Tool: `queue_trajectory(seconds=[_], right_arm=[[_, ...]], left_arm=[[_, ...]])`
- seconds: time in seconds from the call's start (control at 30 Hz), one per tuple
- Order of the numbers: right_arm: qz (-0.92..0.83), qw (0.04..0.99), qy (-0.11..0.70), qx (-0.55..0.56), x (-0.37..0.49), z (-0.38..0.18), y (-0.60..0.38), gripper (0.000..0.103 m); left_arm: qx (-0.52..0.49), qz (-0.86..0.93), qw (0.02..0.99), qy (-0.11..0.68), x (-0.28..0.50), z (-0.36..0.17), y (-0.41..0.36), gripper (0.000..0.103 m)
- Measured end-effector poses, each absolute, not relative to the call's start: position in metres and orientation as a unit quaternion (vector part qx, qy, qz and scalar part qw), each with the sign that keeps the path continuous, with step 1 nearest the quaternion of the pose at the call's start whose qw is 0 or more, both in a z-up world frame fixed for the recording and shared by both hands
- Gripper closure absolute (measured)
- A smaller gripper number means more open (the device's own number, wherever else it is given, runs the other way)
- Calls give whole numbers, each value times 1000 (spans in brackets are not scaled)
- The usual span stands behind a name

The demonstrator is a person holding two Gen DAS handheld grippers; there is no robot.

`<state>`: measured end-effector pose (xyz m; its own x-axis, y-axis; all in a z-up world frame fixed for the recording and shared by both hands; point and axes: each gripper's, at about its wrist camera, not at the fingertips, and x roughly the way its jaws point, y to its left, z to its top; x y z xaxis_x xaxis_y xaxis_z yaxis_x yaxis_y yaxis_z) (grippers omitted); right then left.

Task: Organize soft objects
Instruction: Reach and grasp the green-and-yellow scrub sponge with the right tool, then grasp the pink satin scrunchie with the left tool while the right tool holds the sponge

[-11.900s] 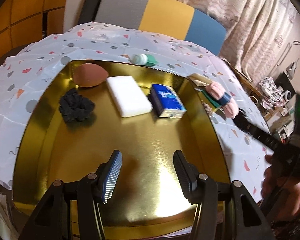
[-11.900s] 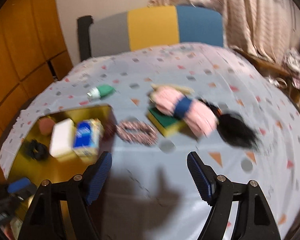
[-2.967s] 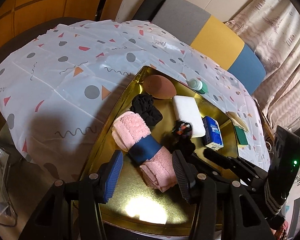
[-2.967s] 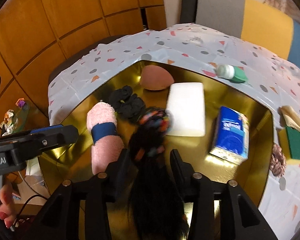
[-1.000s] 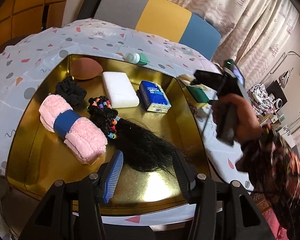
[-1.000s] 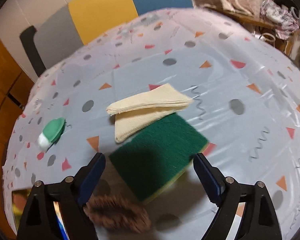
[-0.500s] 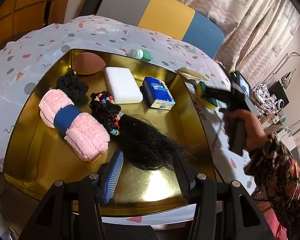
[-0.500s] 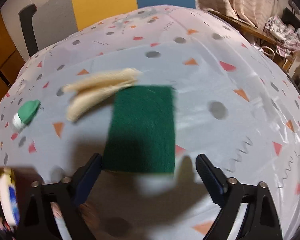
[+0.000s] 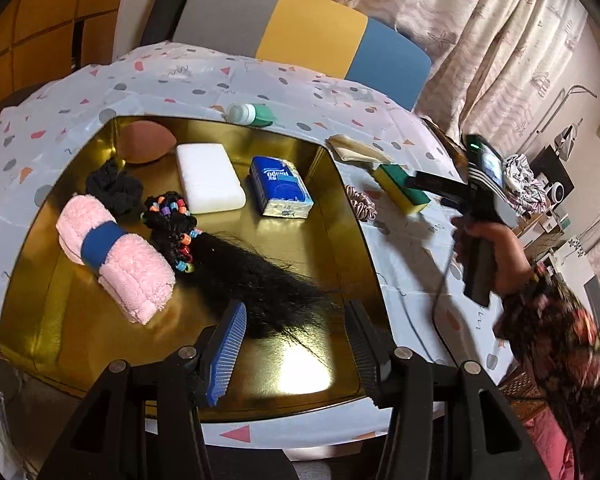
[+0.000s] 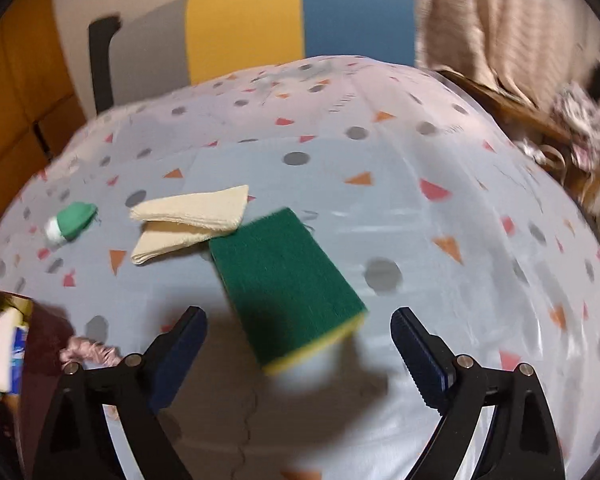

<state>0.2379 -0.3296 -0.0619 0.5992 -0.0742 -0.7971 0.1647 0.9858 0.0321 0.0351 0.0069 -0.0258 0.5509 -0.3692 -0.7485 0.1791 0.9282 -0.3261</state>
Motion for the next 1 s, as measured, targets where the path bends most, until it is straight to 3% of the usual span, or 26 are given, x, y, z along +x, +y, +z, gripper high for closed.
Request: queue_trajectory(seconds=[0.07, 0.2, 0.3, 0.67, 1.0], right_arm=[[-70, 889, 452, 20, 254, -68, -321, 9], [-69, 879, 472, -11, 264, -85, -319, 22], [-58, 892, 449, -18, 248, -82, -320, 25], [-92, 907, 410, 31, 156, -72, -365, 26], [-137, 911, 387, 43, 132, -93, -381, 24]], left_arm=[[-104, -150, 877, 445, 33, -23, 8, 51], [-105, -141, 876, 450, 35, -23, 8, 51], [-103, -148, 872, 455, 39, -23, -1, 51], [-45, -218, 861, 458, 79, 2, -102, 51], [-58, -194, 837, 509, 149, -22, -184, 51]])
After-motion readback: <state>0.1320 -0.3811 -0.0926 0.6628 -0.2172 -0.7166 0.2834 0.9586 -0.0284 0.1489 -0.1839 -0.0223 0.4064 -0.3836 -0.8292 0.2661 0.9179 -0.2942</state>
